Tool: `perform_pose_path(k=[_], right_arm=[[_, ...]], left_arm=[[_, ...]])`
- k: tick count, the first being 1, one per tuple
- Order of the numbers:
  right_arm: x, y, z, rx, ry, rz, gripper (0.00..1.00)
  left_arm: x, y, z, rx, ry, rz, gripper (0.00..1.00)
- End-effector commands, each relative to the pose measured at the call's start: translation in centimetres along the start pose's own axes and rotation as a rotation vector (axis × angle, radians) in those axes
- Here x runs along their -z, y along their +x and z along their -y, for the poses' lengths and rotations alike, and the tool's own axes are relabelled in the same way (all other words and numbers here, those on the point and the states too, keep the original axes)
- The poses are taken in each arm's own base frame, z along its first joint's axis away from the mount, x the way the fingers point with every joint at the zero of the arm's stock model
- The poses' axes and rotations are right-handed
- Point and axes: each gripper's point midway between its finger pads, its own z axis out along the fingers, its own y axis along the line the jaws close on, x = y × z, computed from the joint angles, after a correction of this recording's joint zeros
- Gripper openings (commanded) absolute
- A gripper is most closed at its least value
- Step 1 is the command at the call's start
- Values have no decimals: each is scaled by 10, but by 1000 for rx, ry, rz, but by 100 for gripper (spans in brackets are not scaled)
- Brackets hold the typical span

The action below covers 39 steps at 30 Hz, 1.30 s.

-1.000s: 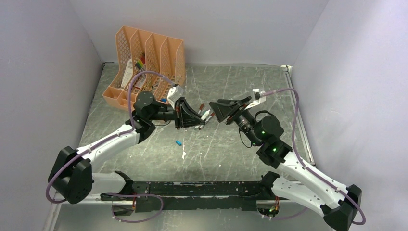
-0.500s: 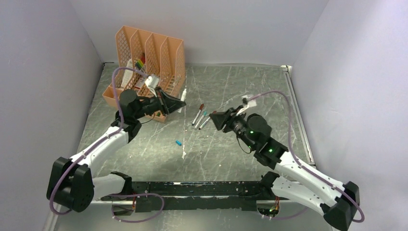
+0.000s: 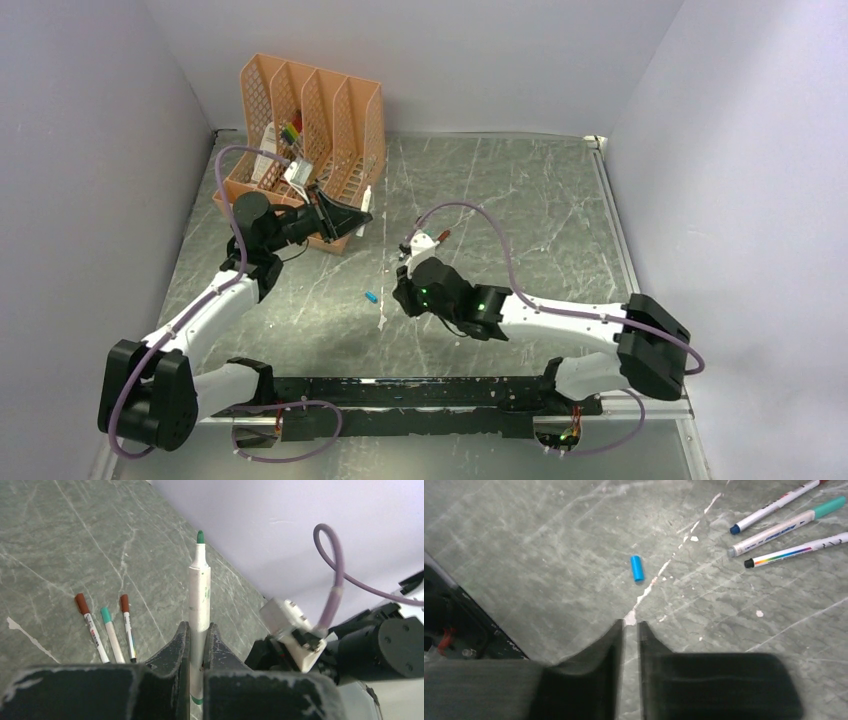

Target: Insert the pens into the pen caps

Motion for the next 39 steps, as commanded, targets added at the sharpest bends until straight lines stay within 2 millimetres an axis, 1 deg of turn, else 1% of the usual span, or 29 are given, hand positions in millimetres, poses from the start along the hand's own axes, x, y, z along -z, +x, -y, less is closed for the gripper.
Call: perform_pose_path(k=[1, 2, 4, 6, 8, 9, 10, 11, 12, 14, 19, 22, 27, 28, 29, 33, 36, 37, 39], right_arm=[[32, -65, -9, -76, -52, 283, 30], [45, -82, -10, -98, -70, 355, 39], [73, -117, -9, -143, -97, 484, 47], [100, -148, -9, -179, -135, 592, 51], [121, -174, -11, -205, -201, 674, 52], [128, -184, -16, -210, -251, 695, 53], [131, -193, -16, -222, -279, 705, 53], [131, -200, -16, -228, -308, 704, 54], [132, -207, -14, -239, -331, 710, 54], [134, -217, -19, -253, -394, 725, 54], [130, -224, -37, -254, -483, 711, 55], [129, -225, -44, -253, -530, 710, 54], [123, -223, -52, -242, -568, 685, 54], [121, -222, -53, -241, -570, 676, 51], [120, -221, -53, -240, -571, 672, 46], [116, -216, -54, -236, -577, 655, 14], [114, -214, -54, -228, -574, 649, 0], [113, -213, -53, -227, -570, 648, 0], [113, -213, -52, -225, -564, 647, 0]], left_arm=[[7, -2, 24, -24, 128, 4, 7], [9, -2, 28, -35, 148, 7, 7], [12, -2, 35, -66, 176, 14, 7], [15, -1, 45, -107, 223, 7, 7], [17, 2, 63, -139, 307, 2, 7], [19, 5, 72, -149, 350, -1, 7], [21, 5, 84, -185, 405, 12, 7], [22, 8, 92, -195, 441, 10, 7], [23, 11, 97, -198, 466, 2, 7], [22, 15, 104, -211, 493, -6, 7], [20, 17, 109, -251, 478, -13, 7], [16, 18, 105, -258, 443, -27, 7], [15, 21, 106, -231, 456, -36, 7], [15, 22, 106, -225, 464, -37, 7], [14, 22, 106, -217, 468, -40, 7], [11, 22, 107, -202, 474, -38, 7], [8, 22, 109, -198, 483, -44, 7], [7, 22, 109, -197, 486, -45, 7], [6, 22, 111, -195, 495, -46, 13]])
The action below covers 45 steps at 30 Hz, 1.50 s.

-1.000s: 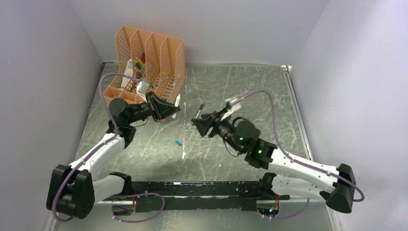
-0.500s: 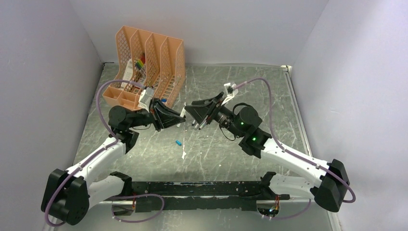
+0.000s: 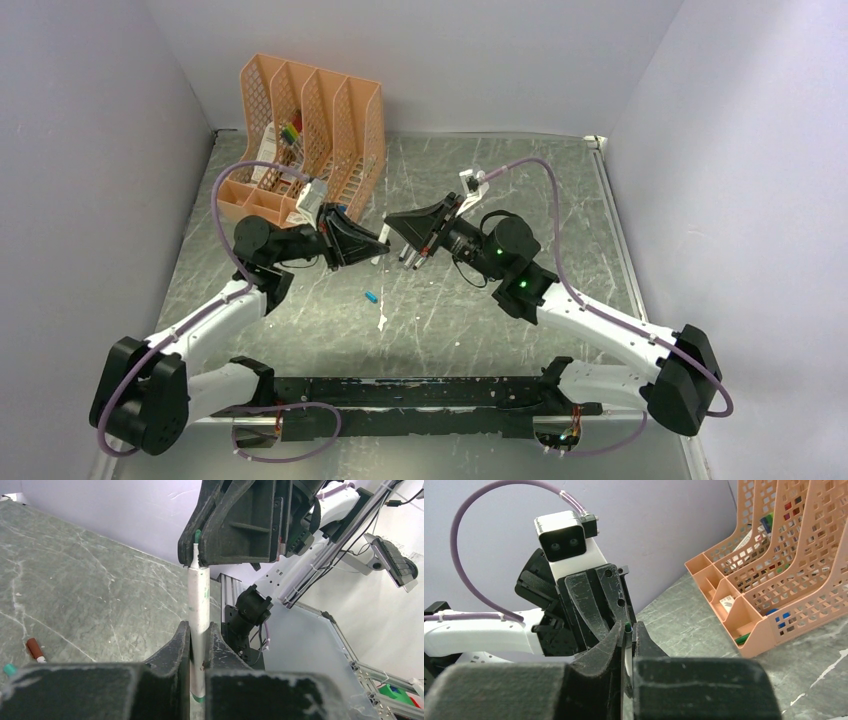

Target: Insert the pens into the pen caps

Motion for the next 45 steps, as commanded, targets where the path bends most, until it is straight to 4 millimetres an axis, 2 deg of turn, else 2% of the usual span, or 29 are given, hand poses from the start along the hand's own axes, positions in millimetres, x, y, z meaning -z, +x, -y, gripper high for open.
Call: perform_pose_path(k=[1, 5, 6, 9, 12, 17, 19, 20, 21, 23, 24, 26, 28, 32, 36, 40, 42, 44, 45], right_arm=[[0, -9, -18, 2, -63, 15, 0], [2, -9, -20, -3, -72, 18, 0], [2, -11, -21, -5, -76, 23, 0], [3, -10, -24, -10, -89, 19, 0], [5, -7, -22, -13, -88, 12, 0], [9, -2, -19, -13, -77, 5, 0], [10, 0, -18, -15, -74, 1, 0], [11, 1, -17, -15, -71, -2, 0], [12, 1, -16, -13, -66, 1, 6], [17, -4, -10, -6, -30, 27, 33], [22, -5, -5, 2, -4, 42, 43], [32, -10, 3, 30, 51, 63, 51], [39, -2, 16, 75, 114, 28, 51], [48, 52, 52, 94, 219, -160, 45], [49, 128, 74, 90, 295, -436, 40], [50, 193, 95, 192, 412, -659, 17], [44, 213, 104, 234, 450, -725, 10], [42, 233, 114, 268, 485, -790, 11], [39, 239, 117, 282, 498, -811, 15]], left_arm=[[-10, -12, 10, -46, 56, 14, 19], [-12, -15, 12, -39, 69, 29, 44], [-12, -15, 11, -38, 69, 33, 47], [-15, -17, 11, -37, 77, 42, 47], [-16, -20, 10, -35, 81, 60, 42], [-18, -25, 11, -29, 97, 71, 26], [-19, -26, 12, -25, 106, 71, 9], [-19, -25, 12, -21, 109, 72, 7], [-19, -25, 12, -21, 108, 77, 7], [-15, -27, 7, -20, 79, 97, 7], [-13, -30, 2, -14, 48, 110, 7], [-5, -31, -14, 21, -29, 116, 7], [7, -34, -28, 31, -96, 128, 7], [29, -45, -38, 33, -153, 176, 7], [41, -54, -51, 64, -237, 204, 7], [46, -49, -53, 57, -279, 187, 7], [48, -46, -55, 59, -292, 180, 7], [49, -45, -55, 59, -290, 174, 7], [50, -45, -54, 57, -287, 170, 7]])
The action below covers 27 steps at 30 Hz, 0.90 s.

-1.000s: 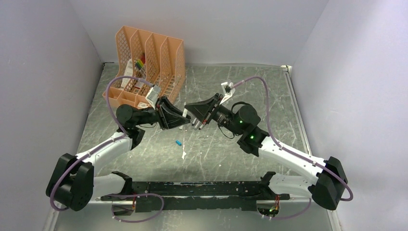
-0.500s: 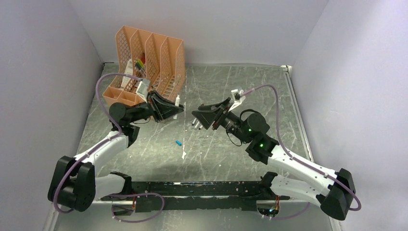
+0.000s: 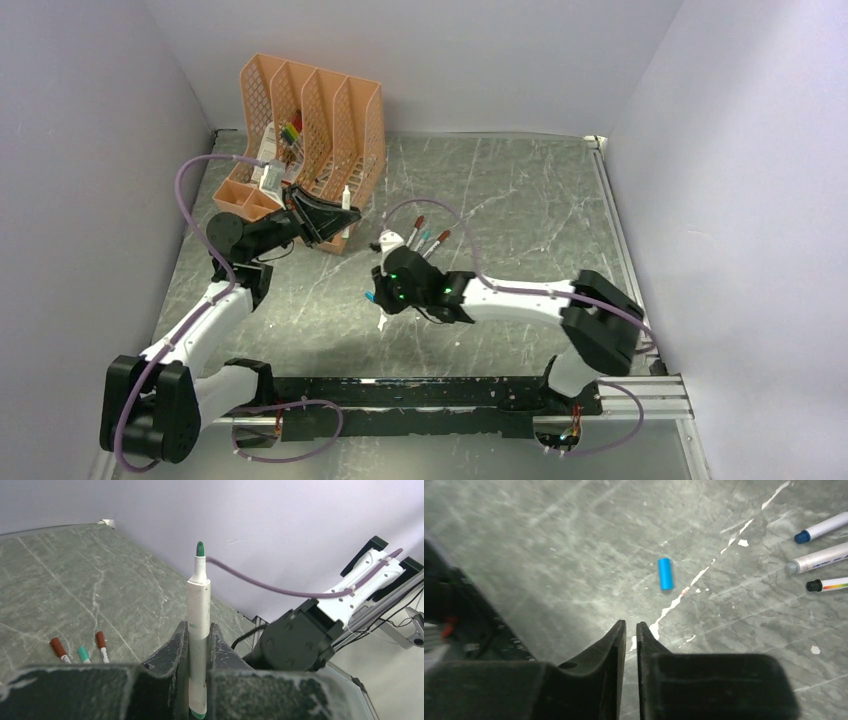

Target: Insert the pens into the pen caps

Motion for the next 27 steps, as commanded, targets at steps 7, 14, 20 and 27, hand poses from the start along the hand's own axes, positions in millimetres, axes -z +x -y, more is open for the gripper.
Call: perform_pose_path(k=[7, 14, 20, 27], right_arm=[[-58, 24, 22, 150, 185, -170, 36], [-76, 32, 29, 165, 231, -201, 32], [-84, 36, 33, 174, 247, -212, 25], [-90, 47, 37, 176, 255, -230, 28]], left_arm=[[10, 4, -11, -17, -41, -23, 7], [13, 5, -12, -11, -26, -29, 7], [14, 7, -11, -4, -18, -33, 7], [15, 10, -10, 2, -13, -40, 7]])
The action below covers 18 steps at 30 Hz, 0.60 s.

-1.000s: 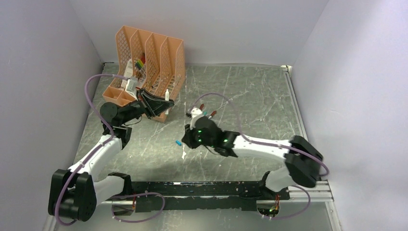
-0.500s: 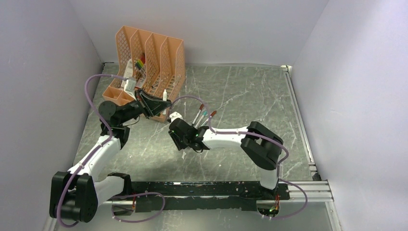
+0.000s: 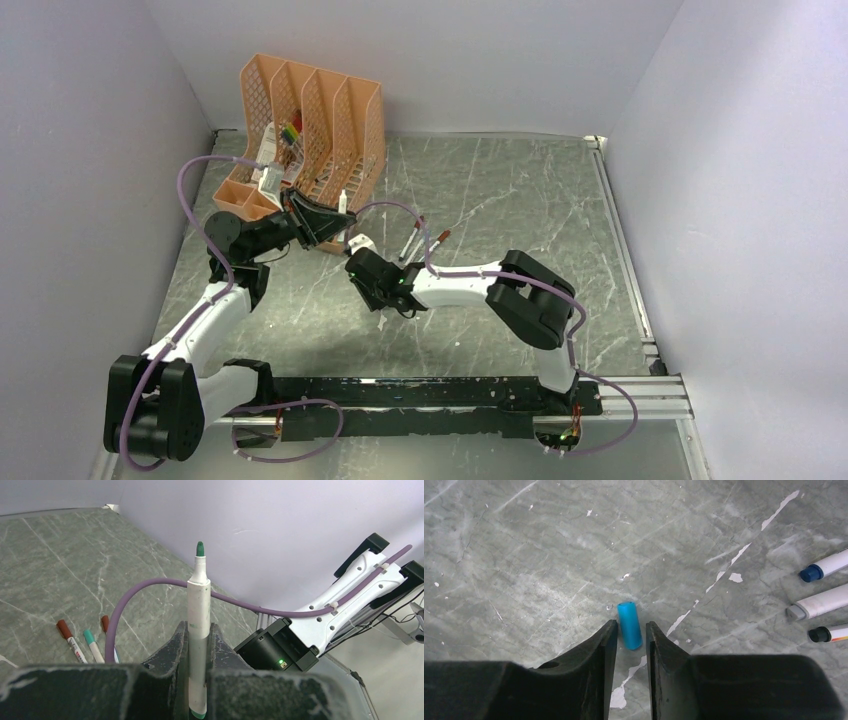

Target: Insert the pens into the pen caps

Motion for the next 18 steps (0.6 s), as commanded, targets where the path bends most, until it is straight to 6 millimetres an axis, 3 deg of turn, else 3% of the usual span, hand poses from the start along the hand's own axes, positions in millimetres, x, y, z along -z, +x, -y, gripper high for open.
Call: perform_pose_path(k=[1, 3, 8, 10, 14, 18], right_arm=[[-9, 9, 2, 20, 22, -22, 28], [-10, 10, 2, 22, 20, -24, 26], [-10, 13, -1, 13, 0, -28, 0], [-1, 6, -2, -4, -21, 4, 0], [37, -21, 3, -113, -104, 127, 0], [98, -61, 27, -259, -149, 350, 0]], left_arm=[[3, 1, 3, -17, 21, -4, 7], [3, 1, 3, -15, 22, -5, 7], [3, 2, 3, -10, 26, -4, 7], [3, 2, 3, -7, 30, -3, 7], [2, 1, -4, 16, -5, 15, 7], [2, -1, 1, 29, -1, 88, 7]])
